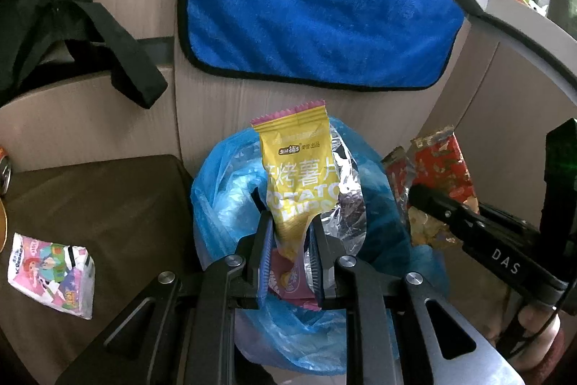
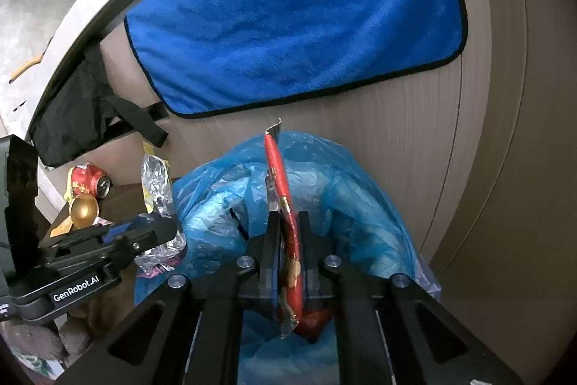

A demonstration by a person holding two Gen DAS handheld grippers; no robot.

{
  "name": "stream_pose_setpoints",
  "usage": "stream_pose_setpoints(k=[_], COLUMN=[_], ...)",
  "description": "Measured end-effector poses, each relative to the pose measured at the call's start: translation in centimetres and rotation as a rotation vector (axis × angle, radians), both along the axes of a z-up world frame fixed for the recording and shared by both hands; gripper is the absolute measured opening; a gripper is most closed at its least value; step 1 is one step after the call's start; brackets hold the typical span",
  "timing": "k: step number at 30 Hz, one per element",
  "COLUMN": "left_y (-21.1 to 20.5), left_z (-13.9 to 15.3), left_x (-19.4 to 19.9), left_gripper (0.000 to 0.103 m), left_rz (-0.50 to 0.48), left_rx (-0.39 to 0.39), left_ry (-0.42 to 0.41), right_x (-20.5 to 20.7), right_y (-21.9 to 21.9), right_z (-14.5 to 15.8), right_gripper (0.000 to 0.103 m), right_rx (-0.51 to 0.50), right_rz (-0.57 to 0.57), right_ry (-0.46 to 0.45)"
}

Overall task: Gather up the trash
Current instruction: 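Lower both tools into the bin and open them to drop the packets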

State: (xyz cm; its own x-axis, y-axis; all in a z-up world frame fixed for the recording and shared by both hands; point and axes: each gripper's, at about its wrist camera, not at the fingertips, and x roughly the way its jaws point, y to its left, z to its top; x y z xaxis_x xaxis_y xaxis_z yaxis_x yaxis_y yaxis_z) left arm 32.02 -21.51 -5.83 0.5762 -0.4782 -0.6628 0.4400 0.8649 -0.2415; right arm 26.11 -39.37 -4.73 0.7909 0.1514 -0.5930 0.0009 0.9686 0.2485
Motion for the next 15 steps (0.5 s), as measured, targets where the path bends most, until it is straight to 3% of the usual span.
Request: stream_pose_setpoints(k=[5,6,7,8,9,10,15], left_y=[-0.1,0.0,0.1,0.3,0.5,0.7,2.2], left_z=[-0.2,-0.2,-0.1,0.0,0.1,0.2,1.1], left_x=[0.2,0.3,0.4,0.5,0.5,0.6,0.7], left_gripper=[0.02,0.027,0.033,0.047,0.054,0.055,0.063], left_rz=[-0.005,-0.01,-0.014,-0.018,-0.022,-0.024,-0.014], left_rx=[0.01,-0.001,-0.015,-0.031,-0.051,-0.061,-0.108], left_ry=[-0.001,0.001,0.003,0.004,0.006,0.007,0.01], right_x=[0.4,0.4,0.4,0.4,0.2,0.1,-0.6], right_y=[-0.1,-0.1,-0.2,-0.2,-0.3,-0.3,0.0], right_z=[-0.7,-0.7,-0.8,-0.8,-0.8,-0.7,-0.1], right_gripper=[0.011,0.014,0.024,0.031,0.045,0.051,0.051], right_rx=[0.021,0.029,0.034,0.037,0.04,0.043,0.019], right_rz=[0.005,0.003,0.003,-0.001,-0.004,-0.008,-0.017], right_ry=[0.015,0.015,0.014,0.014,0.009,-0.001,-0.024])
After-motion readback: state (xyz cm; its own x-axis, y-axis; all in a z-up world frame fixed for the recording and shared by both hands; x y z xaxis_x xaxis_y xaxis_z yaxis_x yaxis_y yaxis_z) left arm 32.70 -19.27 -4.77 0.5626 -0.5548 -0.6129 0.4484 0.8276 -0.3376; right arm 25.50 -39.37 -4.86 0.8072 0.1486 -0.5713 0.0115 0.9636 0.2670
